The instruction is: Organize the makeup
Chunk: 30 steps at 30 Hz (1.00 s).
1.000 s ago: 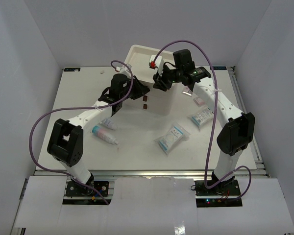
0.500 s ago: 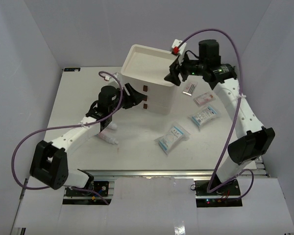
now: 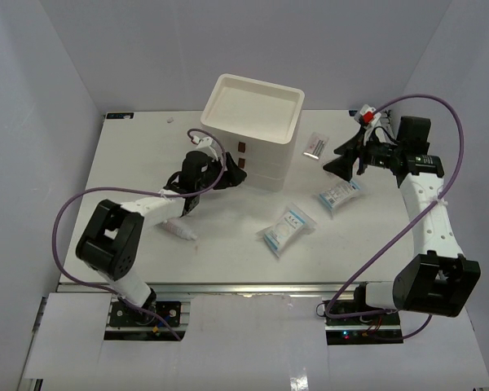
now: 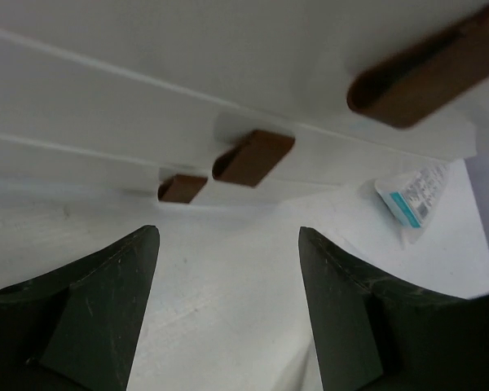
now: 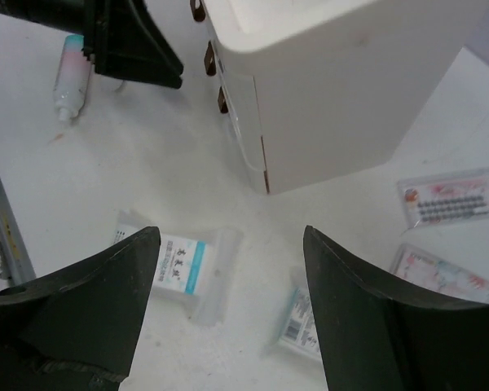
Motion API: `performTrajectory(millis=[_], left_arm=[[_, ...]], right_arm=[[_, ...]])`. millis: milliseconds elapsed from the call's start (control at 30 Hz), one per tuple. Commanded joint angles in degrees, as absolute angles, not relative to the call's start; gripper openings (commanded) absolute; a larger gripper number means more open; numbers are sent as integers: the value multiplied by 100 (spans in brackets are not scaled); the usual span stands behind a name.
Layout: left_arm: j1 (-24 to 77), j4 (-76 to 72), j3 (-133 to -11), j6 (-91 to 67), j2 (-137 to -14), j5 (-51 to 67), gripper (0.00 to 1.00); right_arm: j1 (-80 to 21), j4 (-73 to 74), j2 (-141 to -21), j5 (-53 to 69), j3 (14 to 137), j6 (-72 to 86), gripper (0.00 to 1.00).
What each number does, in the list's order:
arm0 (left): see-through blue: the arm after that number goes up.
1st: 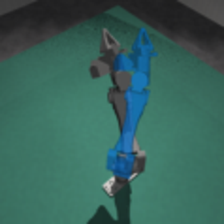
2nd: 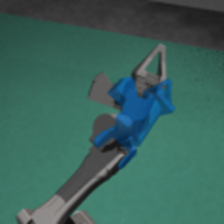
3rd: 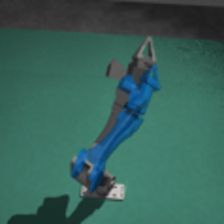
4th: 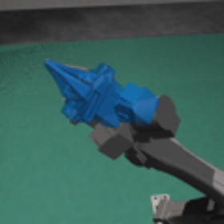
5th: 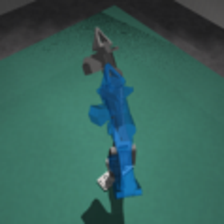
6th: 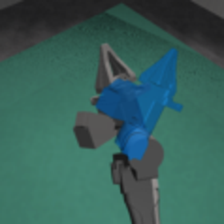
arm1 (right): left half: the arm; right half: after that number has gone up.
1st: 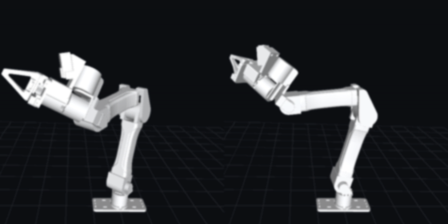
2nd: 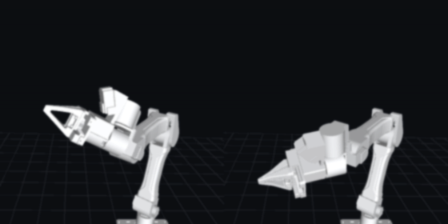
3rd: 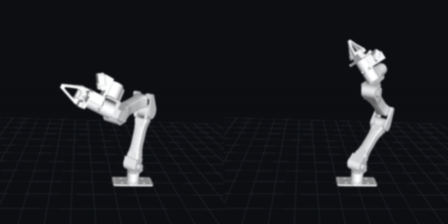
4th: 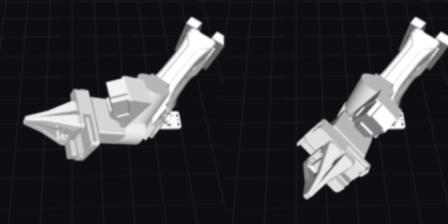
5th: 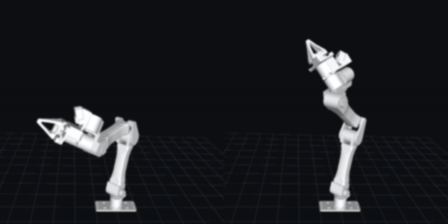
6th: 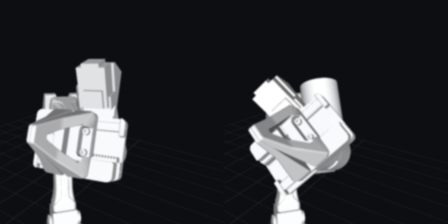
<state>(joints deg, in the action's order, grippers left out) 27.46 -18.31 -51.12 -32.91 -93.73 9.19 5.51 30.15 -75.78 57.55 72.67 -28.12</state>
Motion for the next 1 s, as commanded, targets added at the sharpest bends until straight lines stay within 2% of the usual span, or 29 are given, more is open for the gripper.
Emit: performTrajectory(millis=[0, 100, 200, 367, 533, 667, 967], left_arm=[[2741, -2209, -5801, -2455, -9657, 598, 79], [2737, -2240, -6084, -2321, -9905, 509, 78], [2742, -2140, -6334, -2313, -10089, 403, 72], [2742, -2211, -6363, -2501, -10142, 406, 54], [2735, -2234, -6298, -2670, -10102, 540, 26], [2742, -2200, -6244, -2731, -9927, 686, 11], [2742, -2037, -5053, -2825, -8531, 1123, 4]], right_arm=[[839, 2834, -7280, 6175, 6952, -2706, 77], [892, 2813, -7334, 6187, 6903, -2728, 77], [917, 2753, -7418, 6217, 6899, -2667, 77], [924, 2575, -7478, 6208, 6843, -2521, 77], [925, 2519, -7467, 6166, 6734, -2496, 76], [932, 2505, -7436, 6095, 6648, -2537, 76], [925, 2529, -7316, 5985, 6321, -2660, 76]])
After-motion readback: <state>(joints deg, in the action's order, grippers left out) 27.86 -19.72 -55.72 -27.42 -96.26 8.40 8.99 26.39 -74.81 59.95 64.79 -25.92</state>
